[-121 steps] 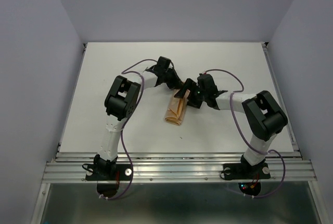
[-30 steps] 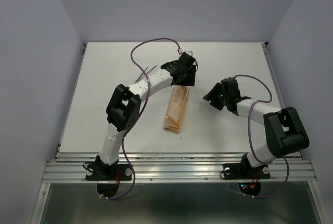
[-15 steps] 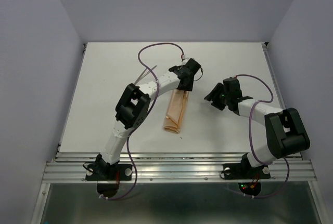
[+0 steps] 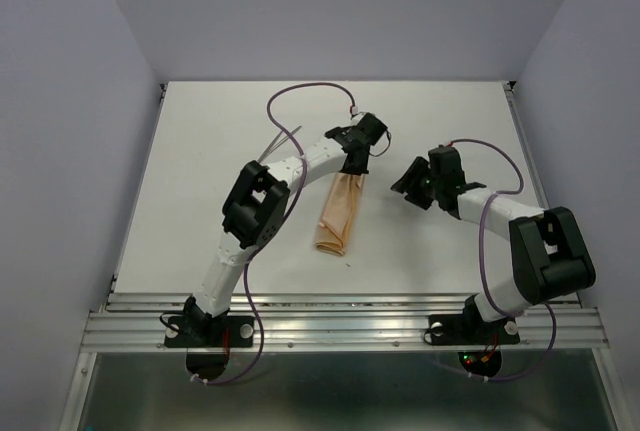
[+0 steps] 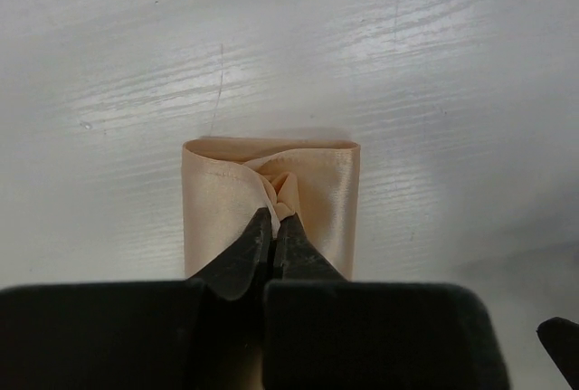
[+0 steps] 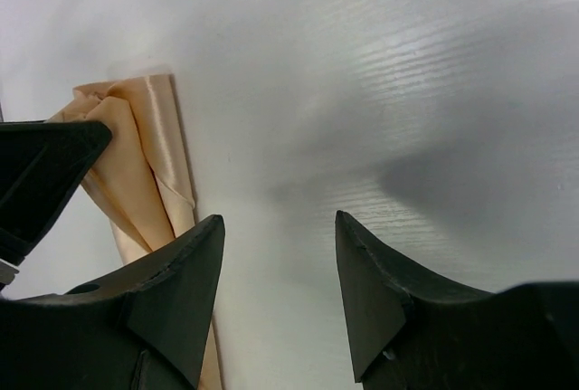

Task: Fold the napkin into a case and place the utensils inside
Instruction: Pick up the top corner of the smaller rectangle folded napkin from the center of the board, then stuff the top corner of the smaller-rectangle-folded napkin into the folded napkin.

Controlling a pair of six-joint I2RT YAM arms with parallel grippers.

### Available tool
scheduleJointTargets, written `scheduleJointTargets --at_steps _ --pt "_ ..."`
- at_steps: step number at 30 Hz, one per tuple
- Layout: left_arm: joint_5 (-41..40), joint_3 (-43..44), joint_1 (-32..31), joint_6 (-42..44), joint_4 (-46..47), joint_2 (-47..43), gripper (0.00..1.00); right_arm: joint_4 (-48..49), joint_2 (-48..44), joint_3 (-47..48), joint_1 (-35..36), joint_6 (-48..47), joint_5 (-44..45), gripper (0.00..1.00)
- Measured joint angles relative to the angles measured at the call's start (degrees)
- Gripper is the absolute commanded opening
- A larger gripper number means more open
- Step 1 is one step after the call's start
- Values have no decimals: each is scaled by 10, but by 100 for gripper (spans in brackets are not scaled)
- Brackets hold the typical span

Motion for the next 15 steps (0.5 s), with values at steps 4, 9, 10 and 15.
scheduleJointTargets --at_steps 4,9,10,15 --pt "30 -8 3 0 17 -1 0 -24 17 45 6 -42 -18 56" --pt "87 -57 16 -3 54 -11 0 -47 54 109 44 -104 -23 53" --pt "97 -66 20 -5 57 -15 0 -50 60 119 54 -116 -23 52" --pt "144 -97 39 -13 77 -38 0 -71 83 145 99 -160 -11 48"
